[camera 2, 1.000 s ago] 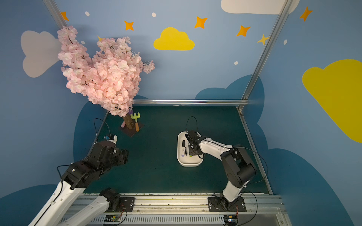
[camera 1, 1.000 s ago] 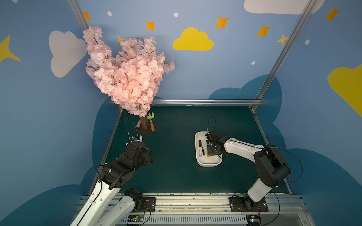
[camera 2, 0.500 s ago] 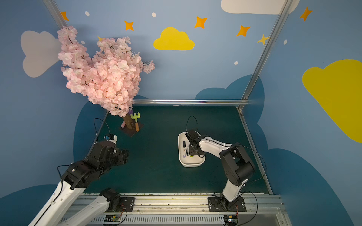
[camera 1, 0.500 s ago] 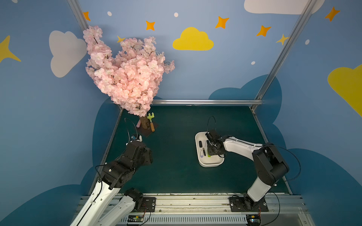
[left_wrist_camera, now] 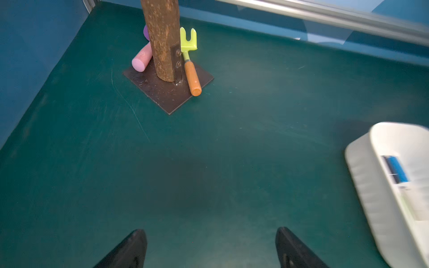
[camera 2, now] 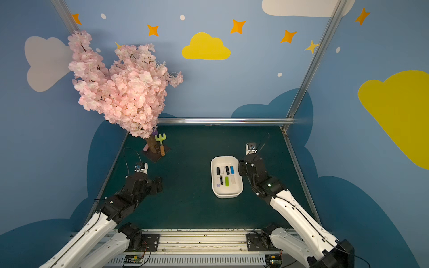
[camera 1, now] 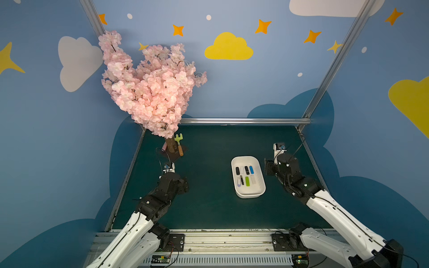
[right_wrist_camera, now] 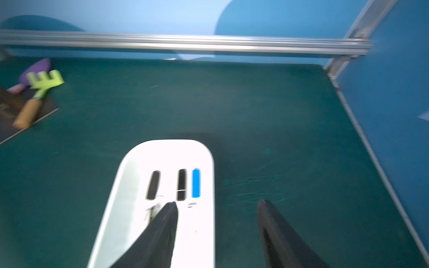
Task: Put the usb flash drive into the storage box
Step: Reset both arms
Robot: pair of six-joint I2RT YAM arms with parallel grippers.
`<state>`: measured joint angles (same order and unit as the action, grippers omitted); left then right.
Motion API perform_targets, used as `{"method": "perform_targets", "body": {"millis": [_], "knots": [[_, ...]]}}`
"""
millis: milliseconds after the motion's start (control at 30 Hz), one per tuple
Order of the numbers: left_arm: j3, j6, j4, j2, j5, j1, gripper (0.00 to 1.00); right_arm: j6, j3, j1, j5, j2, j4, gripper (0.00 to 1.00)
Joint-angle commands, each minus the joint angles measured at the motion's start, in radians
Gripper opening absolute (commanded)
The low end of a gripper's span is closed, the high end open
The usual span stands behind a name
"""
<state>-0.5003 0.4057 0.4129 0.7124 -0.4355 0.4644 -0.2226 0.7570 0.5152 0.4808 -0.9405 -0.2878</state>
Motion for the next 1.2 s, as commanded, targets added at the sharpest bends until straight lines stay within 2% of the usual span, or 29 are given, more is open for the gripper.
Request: {"method": "perform_targets", "body": {"millis": [0, 33, 67, 100, 167, 267, 333, 367, 400, 467, 500, 567, 667, 733, 767, 833, 867, 900, 933, 1000, 1067, 1167], "knots": [[0.134, -0.227, -0.419, 0.029, -0.09, -0.006, 0.91, 0.053, -0.167, -0.113, 0.132, 0.03, 0.133, 0.63], [0.164, -0.253, -0.524, 0.044, -0.139, -0.012, 0.93, 0.06, -0.221, -0.148, 0.134, 0.039, 0.199, 0.63], [0.153, -0.254, -0.514, 0.051, -0.155, -0.025, 0.94, 0.04, -0.285, -0.182, 0.14, 0.04, 0.282, 0.63], [0.155, -0.297, -0.54, 0.057, -0.119, -0.043, 0.94, 0.033, -0.343, -0.219, 0.129, 0.034, 0.389, 0.63], [0.19, -0.374, -0.645, 0.073, -0.063, -0.081, 0.94, 0.022, -0.4, -0.274, 0.11, 0.017, 0.477, 0.63], [0.245, -0.417, -0.816, 0.174, 0.003, -0.167, 0.93, -0.014, -0.378, -0.349, 0.085, -0.04, 0.45, 0.62], [0.256, -0.417, -0.911, 0.277, 0.075, -0.235, 0.94, 0.061, -0.335, -0.381, 0.008, -0.091, 0.41, 0.62], [0.249, -0.409, -0.939, 0.333, 0.139, -0.283, 0.93, 0.069, -0.335, -0.39, 0.008, -0.13, 0.442, 0.61], [0.236, -0.388, -0.969, 0.382, 0.155, -0.316, 0.93, 0.076, -0.342, -0.399, 0.005, -0.164, 0.484, 0.6], [0.215, -0.39, -1.061, 0.486, 0.192, -0.352, 0.92, 0.061, -0.337, -0.399, 0.064, -0.234, 0.566, 0.58], [0.201, -0.411, -1.09, 0.525, 0.208, -0.355, 0.92, 0.1, -0.32, -0.396, 0.065, -0.256, 0.577, 0.58], [0.19, -0.465, -1.233, 0.632, 0.229, -0.362, 0.92, 0.147, -0.346, -0.396, 0.042, -0.286, 0.709, 0.57], [0.107, -0.45, -1.25, 0.791, 0.257, -0.397, 0.9, 0.129, -0.426, -0.417, -0.057, -0.315, 0.919, 0.57], [0.114, -0.408, -1.216, 0.789, 0.317, -0.439, 0.91, 0.122, -0.524, -0.422, -0.107, -0.43, 1.27, 0.52], [0.134, -0.412, -1.294, 0.82, 0.33, -0.448, 0.93, 0.188, -0.543, -0.417, -0.17, -0.483, 1.376, 0.51], [0.156, -0.424, -1.393, 0.864, 0.345, -0.447, 0.94, 0.26, -0.492, -0.416, -0.296, -0.564, 1.349, 0.53], [0.14, -0.42, -1.34, 0.85, 0.344, -0.447, 0.98, 0.224, -0.423, -0.411, -0.232, -0.598, 1.272, 0.57], [0.111, -0.411, -1.247, 0.828, 0.345, -0.451, 1.0, 0.218, -0.378, -0.415, -0.21, -0.612, 1.205, 0.96], [0.103, -0.408, -1.22, 0.822, 0.374, -0.462, 1.0, 0.202, -0.388, -0.431, -0.243, -0.594, 1.192, 0.98], [0.111, -0.404, -1.263, 0.836, 0.409, -0.478, 1.0, 0.155, -0.351, -0.439, -0.233, -0.561, 1.066, 0.98], [0.104, -0.404, -1.228, 0.822, 0.41, -0.477, 1.0, 0.209, -0.302, -0.437, -0.27, -0.521, 0.897, 0.98], [0.101, -0.401, -1.224, 0.824, 0.408, -0.477, 1.0, 0.217, -0.304, -0.437, -0.273, -0.525, 0.909, 0.98]]}}
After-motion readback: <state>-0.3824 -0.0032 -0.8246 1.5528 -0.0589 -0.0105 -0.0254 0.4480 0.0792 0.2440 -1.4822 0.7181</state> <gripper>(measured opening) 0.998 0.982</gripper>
